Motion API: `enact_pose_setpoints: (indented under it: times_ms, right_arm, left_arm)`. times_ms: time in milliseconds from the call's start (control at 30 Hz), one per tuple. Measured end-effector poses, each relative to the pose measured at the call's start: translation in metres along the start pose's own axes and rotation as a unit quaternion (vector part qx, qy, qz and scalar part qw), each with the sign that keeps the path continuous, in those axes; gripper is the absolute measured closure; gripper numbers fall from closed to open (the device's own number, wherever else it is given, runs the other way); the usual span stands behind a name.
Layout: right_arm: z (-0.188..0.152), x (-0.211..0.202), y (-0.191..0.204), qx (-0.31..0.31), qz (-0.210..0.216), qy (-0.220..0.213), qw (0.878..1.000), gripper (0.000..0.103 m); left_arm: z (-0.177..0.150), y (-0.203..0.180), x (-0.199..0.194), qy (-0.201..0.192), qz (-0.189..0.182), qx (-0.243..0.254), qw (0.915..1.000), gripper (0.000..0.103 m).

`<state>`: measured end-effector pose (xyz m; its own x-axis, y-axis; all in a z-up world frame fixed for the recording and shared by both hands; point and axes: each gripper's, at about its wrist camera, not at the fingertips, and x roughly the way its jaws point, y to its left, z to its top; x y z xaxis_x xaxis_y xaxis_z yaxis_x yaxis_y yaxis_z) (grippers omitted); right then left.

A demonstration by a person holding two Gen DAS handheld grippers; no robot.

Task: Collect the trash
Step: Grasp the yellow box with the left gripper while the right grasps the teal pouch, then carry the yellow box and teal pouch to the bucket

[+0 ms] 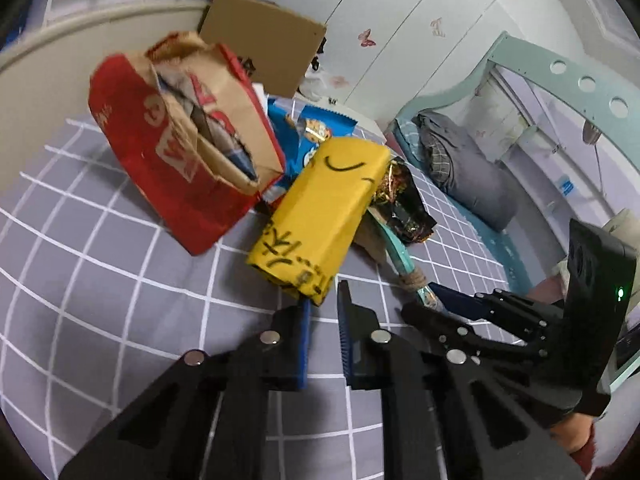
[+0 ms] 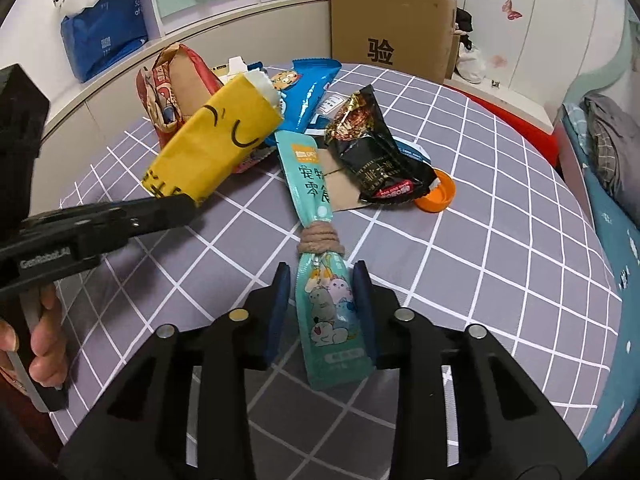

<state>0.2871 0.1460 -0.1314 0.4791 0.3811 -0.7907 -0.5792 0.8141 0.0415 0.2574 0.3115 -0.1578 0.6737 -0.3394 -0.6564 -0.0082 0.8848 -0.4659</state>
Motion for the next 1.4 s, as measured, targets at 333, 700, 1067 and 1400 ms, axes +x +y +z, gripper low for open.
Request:
enact_pose_setpoints:
  times_ms: [333, 700, 1067, 1400]
  right_arm:
    - [0.003, 0.003, 0.004, 0.003, -0.002, -0.003, 1.000, 0.063]
    - [0.001, 0.001, 0.005, 0.001, -0.005, -0.008, 1.000, 0.073]
    - [-0.009, -0.020, -0.005, 0.052, 0.043, -0.045, 0.997, 0.077]
    - [-0.035, -0.081, -0.029, 0.110, 0.096, -0.103, 0.984, 0.077]
  left_arm:
    - [0.008, -0.013, -0.006, -0.042, 0.017, -0.004, 0.9990, 0.074]
    - [0.013, -0.015, 0.002, -0.045, 0.055, 0.005, 0.9975, 0.090]
    - [0.001, -0.050, -0.025, -0.079, 0.069, 0.061, 0.9926, 0.099]
    - [-0.027, -0.107, -0.075, -0.123, 0.047, 0.102, 0.9861, 0.099]
